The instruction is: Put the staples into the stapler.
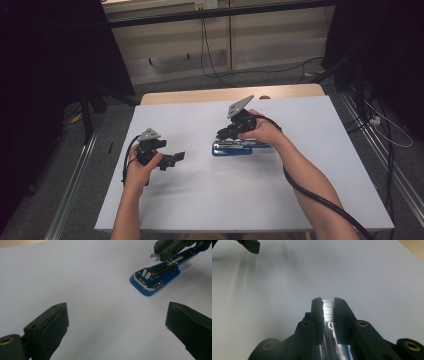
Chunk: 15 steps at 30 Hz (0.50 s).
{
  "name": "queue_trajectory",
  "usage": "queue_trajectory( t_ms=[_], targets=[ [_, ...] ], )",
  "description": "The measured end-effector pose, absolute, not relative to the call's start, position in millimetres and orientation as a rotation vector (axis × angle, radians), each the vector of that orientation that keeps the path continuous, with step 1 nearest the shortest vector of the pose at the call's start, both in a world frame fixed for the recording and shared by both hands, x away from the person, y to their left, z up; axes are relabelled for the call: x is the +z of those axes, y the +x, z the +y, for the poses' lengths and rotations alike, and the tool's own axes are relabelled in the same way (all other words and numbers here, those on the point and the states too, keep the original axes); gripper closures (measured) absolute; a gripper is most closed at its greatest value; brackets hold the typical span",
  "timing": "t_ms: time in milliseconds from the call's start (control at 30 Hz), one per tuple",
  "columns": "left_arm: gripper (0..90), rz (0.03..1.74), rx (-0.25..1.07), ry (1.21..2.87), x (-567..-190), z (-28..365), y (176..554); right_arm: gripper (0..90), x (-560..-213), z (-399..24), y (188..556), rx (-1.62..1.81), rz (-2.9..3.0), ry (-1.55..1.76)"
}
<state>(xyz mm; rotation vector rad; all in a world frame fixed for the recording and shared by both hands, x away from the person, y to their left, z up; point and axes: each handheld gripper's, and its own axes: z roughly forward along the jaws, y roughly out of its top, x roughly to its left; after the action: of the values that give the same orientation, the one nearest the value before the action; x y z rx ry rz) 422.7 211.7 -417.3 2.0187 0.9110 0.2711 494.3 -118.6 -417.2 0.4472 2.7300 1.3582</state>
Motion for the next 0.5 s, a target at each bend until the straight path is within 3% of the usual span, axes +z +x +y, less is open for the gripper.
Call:
queue_trajectory(
  t_ms=[500],
  targets=[
    [4.9,0.912,0.269,2.026,-418.8,211.0,423.1,79.1,-420.1,-119.9,494.4,1.354,2.738,0.439]
  ],
)
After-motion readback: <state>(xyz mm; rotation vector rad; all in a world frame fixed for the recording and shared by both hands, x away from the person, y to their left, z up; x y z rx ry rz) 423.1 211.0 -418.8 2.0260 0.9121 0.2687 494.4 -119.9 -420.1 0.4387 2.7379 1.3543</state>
